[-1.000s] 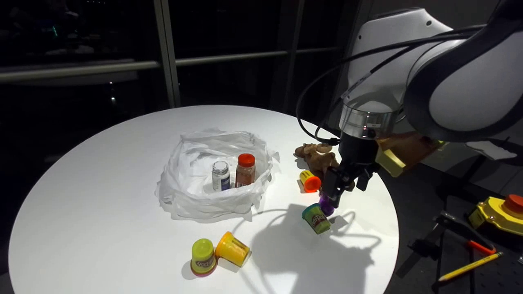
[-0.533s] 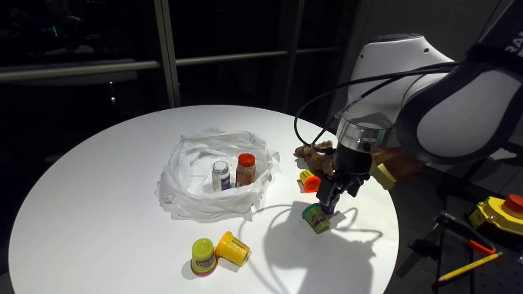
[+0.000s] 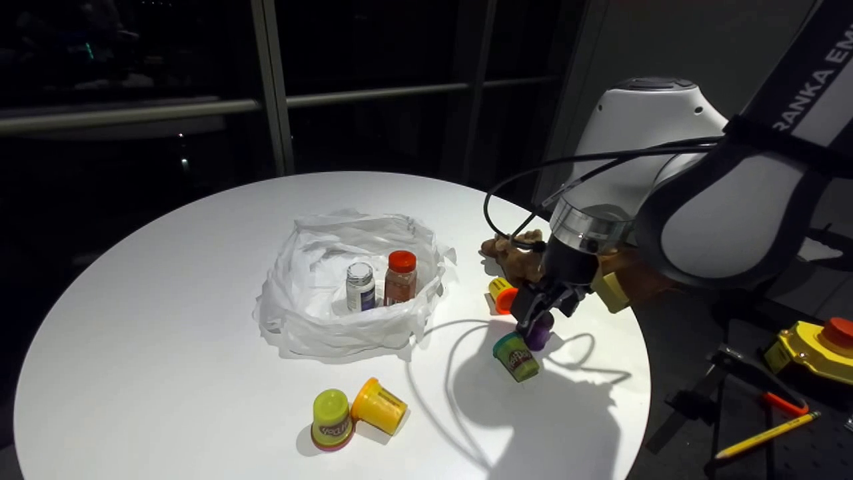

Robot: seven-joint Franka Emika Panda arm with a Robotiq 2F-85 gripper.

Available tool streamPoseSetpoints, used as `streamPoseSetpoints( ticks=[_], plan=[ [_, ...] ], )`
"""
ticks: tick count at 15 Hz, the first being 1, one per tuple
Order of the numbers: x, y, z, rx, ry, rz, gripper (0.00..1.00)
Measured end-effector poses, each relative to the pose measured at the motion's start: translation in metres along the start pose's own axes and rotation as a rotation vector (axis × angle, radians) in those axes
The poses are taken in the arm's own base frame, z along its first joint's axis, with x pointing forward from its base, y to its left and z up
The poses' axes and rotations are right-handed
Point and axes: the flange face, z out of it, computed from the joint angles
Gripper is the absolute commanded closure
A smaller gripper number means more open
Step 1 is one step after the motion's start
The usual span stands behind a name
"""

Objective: Put the objects in the plastic

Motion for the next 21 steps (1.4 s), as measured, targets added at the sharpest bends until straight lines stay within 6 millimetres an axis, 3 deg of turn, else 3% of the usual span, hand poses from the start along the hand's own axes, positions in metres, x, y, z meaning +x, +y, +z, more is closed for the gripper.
streamPoseSetpoints(
  ticks=[2,7,13,17,21],
  plan=[
    [0.001,0.002,0.003,0.0,0.01,0.02,0.32],
    [0.004,0.006,0.011,0.0,0.014,0.066,0.72],
    [0.006,0.005,0.008,0.002,0.016,0.086,0.74],
    [0.018,-0.021,-0.028,-0.026,0.044,0.009,0.74],
    [0.049,-0.08,-0.092,-0.046,0.124,-0.116,0.74]
  ],
)
